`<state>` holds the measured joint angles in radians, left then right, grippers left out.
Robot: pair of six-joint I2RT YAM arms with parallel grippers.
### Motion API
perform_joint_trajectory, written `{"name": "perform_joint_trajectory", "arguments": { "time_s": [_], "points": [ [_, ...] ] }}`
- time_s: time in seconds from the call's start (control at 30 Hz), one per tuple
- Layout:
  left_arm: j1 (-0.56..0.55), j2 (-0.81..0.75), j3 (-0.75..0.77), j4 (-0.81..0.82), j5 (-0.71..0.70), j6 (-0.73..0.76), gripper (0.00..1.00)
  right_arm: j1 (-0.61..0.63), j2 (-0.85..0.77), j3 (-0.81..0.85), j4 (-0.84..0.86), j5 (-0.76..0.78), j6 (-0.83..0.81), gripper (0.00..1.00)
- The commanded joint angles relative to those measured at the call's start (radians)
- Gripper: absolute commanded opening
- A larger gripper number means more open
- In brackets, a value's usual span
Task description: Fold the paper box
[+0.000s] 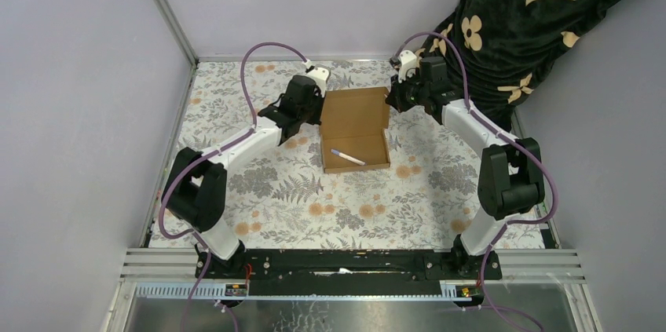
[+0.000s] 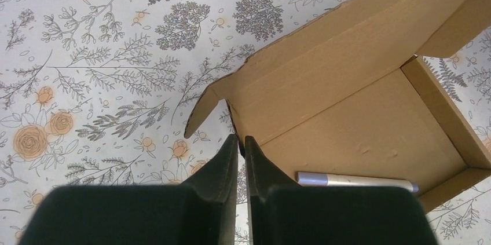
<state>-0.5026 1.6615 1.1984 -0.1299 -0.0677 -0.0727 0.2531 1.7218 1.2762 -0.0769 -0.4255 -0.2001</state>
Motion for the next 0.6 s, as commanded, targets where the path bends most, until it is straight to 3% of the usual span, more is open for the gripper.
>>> {"name": "perform_joint_trajectory", "arguments": {
  "time_s": [0.0, 0.57],
  "points": [
    [-0.03, 0.007, 0.031, 0.033, -0.047, -0.024, 0.12, 0.046, -0.057, -0.03, 0.035, 0.021, 0.031, 0.01],
    [-0.145, 0.001, 0.01, 0.042, -0.208, -0.135, 0.12, 0.188, -0.146, -0.142, 0.115, 0.288, 0.139, 0.0]
  ]
}}
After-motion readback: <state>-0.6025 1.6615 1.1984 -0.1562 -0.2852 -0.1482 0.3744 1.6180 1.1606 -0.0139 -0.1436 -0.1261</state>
